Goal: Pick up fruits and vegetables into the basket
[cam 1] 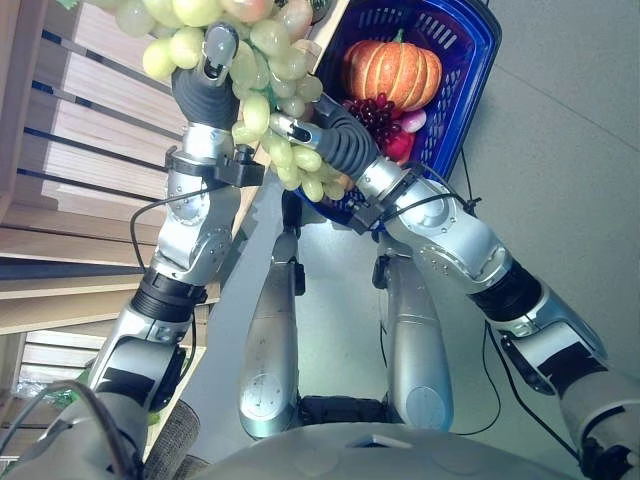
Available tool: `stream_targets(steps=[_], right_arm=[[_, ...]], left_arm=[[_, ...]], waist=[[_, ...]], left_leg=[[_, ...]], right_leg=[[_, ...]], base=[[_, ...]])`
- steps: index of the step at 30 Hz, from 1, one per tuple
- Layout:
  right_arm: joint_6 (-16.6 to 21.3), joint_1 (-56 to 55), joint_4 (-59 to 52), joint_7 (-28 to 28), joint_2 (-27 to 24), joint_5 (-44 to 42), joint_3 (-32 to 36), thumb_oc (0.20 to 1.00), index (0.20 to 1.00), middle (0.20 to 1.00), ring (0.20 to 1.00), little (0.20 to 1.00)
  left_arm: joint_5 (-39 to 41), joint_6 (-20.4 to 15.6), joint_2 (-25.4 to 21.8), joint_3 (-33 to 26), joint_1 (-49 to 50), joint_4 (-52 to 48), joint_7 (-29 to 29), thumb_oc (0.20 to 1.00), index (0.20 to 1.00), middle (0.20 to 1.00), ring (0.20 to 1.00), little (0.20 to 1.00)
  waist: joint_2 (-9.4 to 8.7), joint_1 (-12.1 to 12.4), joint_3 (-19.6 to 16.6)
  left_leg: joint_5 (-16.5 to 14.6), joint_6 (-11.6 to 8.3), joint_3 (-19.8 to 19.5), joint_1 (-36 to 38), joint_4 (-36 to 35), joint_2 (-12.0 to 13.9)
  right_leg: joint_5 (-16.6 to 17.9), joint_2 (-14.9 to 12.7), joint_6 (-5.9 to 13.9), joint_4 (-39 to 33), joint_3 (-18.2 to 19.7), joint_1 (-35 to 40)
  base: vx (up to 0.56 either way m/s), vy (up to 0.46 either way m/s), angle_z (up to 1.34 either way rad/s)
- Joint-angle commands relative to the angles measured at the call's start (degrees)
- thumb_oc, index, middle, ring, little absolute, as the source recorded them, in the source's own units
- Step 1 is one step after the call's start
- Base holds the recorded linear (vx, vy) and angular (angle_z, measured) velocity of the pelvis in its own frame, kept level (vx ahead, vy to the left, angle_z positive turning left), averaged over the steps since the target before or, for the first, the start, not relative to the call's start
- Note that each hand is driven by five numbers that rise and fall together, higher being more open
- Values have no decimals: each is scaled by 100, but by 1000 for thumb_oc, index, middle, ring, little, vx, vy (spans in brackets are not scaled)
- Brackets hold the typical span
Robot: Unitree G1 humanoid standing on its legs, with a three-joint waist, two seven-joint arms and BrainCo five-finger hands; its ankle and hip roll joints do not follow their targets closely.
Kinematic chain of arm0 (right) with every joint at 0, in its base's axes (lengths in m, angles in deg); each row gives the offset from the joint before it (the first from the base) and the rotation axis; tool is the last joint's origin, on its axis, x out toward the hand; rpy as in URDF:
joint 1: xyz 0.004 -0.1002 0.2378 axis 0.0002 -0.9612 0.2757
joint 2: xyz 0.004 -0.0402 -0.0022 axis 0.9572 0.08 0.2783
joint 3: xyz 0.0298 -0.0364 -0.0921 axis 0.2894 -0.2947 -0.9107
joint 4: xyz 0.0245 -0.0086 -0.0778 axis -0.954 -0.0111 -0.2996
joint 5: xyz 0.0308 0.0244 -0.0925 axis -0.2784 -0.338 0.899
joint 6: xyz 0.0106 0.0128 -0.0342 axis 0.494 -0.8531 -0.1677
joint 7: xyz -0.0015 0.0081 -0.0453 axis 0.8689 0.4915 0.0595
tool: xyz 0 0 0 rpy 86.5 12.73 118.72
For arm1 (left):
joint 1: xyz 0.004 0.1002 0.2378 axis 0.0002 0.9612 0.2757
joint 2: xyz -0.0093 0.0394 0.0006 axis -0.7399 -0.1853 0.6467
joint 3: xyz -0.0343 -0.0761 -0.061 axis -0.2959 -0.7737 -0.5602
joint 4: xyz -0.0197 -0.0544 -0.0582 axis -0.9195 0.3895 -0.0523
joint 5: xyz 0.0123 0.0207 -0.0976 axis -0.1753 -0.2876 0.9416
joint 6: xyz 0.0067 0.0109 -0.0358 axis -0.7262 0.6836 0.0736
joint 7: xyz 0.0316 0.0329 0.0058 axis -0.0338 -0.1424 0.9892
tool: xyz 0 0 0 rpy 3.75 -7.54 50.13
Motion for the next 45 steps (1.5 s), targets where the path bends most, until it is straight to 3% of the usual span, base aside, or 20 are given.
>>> stream_targets(steps=[1,10,19,40,45], right_arm=[[533,206,-443,-16,408,3,88,200,200,200,200,200],[872,126,-301,-343,354,39,303,200,200,200,200,200],[1143,-38,-63,-586,315,179,638,200,200,200,200,200],[1750,-548,629,-962,-151,135,1491,200,200,200,200,200],[1794,-602,958,-1142,-141,101,1560,200,200,200,200,200]], left_arm=[[149,-18,85,-106,23,-333,59,1000,1000,1000,1000,1000],[-143,112,72,-181,20,-23,421,1000,1000,1000,1000,1000],[-191,-23,103,-339,104,618,731,1000,1000,1000,1000,1000],[-789,14,-177,-551,409,2319,713,1000,1000,1000,1000,1000],[-1020,-56,-205,-559,390,2792,997,1000,1000,1000,1000,1000]], waist=[[-115,81,-227],[-93,53,-227],[-83,-5,-227],[22,-151,-227],[37,-172,-227]], left_leg=[[-343,404,188,-10,-9,-729],[-355,381,234,-19,44,-710],[-370,369,274,-69,121,-683],[-403,349,369,-56,162,-630],[-410,328,380,-84,206,-621]], right_leg=[[-362,369,92,-381,-447,522],[-392,367,90,-311,-451,505],[-425,364,92,-219,-438,447],[-481,350,122,-82,-355,355],[-493,347,124,-40,-332,317]], base=[[0,0,0],[0,0,0],[0,0,0],[2,9,0],[0,0,0]])
